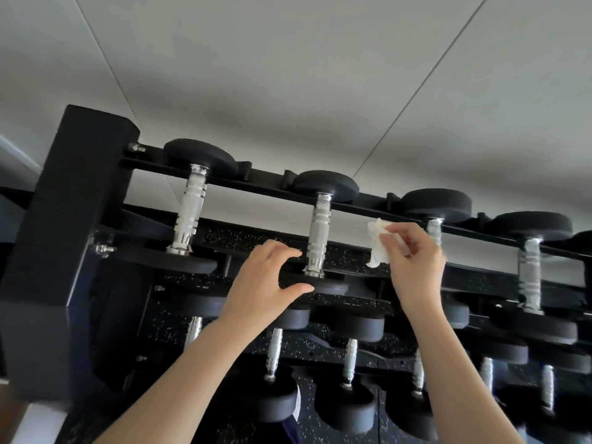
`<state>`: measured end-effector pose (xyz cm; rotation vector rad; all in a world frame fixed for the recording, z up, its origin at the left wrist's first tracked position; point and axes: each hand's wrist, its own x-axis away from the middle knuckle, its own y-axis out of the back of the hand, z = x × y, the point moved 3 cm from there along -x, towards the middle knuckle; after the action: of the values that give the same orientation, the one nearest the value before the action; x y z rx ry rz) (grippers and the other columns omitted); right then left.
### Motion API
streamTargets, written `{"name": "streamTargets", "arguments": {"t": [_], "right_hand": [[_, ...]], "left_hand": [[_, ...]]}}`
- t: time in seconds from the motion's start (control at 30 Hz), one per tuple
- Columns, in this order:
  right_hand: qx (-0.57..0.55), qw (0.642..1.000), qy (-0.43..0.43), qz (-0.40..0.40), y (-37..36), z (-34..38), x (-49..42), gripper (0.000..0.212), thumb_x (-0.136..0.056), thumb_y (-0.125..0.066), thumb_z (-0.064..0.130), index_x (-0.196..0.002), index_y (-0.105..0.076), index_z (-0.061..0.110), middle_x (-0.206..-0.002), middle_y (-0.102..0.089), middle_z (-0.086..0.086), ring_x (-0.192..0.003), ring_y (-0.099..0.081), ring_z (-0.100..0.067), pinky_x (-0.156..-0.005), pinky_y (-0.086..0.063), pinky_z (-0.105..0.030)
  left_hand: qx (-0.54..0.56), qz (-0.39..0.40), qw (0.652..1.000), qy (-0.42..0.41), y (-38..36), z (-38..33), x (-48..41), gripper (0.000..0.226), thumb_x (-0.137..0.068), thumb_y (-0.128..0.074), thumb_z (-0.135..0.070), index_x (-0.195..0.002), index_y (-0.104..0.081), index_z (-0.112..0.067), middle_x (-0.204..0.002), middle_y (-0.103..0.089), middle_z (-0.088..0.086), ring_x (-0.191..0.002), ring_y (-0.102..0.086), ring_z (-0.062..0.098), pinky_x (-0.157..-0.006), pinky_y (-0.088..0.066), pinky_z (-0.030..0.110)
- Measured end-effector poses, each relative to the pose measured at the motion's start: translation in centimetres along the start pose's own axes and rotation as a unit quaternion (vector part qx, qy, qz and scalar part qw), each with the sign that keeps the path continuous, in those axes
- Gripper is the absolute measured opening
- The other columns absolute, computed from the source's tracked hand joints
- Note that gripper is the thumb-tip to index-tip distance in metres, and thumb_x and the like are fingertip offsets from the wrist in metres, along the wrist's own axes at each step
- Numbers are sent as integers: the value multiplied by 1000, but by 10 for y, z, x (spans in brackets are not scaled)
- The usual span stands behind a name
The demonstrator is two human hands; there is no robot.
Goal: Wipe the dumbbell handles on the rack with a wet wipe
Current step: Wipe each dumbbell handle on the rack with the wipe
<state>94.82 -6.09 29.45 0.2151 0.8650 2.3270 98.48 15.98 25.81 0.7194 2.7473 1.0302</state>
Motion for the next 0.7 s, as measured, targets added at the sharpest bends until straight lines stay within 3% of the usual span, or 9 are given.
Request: {"name": "streamTargets", "arguments": {"t": [0.1, 0.17, 0.3, 0.5, 0.6, 0.7], "right_hand": [[4, 999, 16, 38, -8, -13, -19, 8, -87, -63, 15, -91, -66, 21, -74, -61, 8, -55, -47, 3, -52, -36, -8], [-11, 998, 32, 61, -19, -16, -31, 8, -87, -62, 14, -91, -66, 20, -83, -64, 3, -65, -50, 2, -58, -37, -8], [-46, 992, 70, 95, -49, -9, -46, 8, -86, -63, 12, -92, -67, 15, -91, -65, 0, -76, -54, -1, -69, -41, -7], [-64, 988, 108, 93, -85, -1, -53, 9, -86, -62, 7, -92, -68, 10, -93, -66, -7, -80, -54, -7, -70, -39, -3], [-74, 988, 106, 87, -89, -2, -53, 10, -85, -63, 7, -92, -68, 11, -95, -65, -8, -78, -51, 2, -69, -37, -1], [-65, 983, 101, 135, -86, -3, -48, 10, -85, -64, 9, -92, -68, 13, -99, -65, -3, -81, -50, 7, -69, -35, 2]], "left_hand": [[40, -4, 998, 45, -10, 3, -2, 45, -72, -76, -38, -112, -62, -25, -108, -52, -17, -105, -48, -2, -88, -35, 12], [66, -10, 995, 70, -11, 4, -2, 37, -69, -79, -34, -102, -66, -26, -100, -56, -18, -99, -53, -3, -83, -41, 12], [102, -35, 990, 95, -14, 1, 2, 22, -68, -81, -24, -87, -70, -21, -89, -63, -11, -87, -59, 1, -82, -50, 20], [120, -56, 987, 96, -18, 0, 6, 19, -70, -80, -23, -87, -71, -20, -89, -64, -11, -89, -60, 1, -83, -47, 13], [123, -53, 986, 97, -17, 1, 6, 20, -69, -80, -22, -87, -71, -20, -90, -64, -11, -89, -59, 0, -82, -45, 9], [122, -47, 987, 92, -16, 2, 6, 20, -69, -81, -21, -87, -71, -20, -90, -64, -11, -89, -59, 0, -81, -45, 9]]}}
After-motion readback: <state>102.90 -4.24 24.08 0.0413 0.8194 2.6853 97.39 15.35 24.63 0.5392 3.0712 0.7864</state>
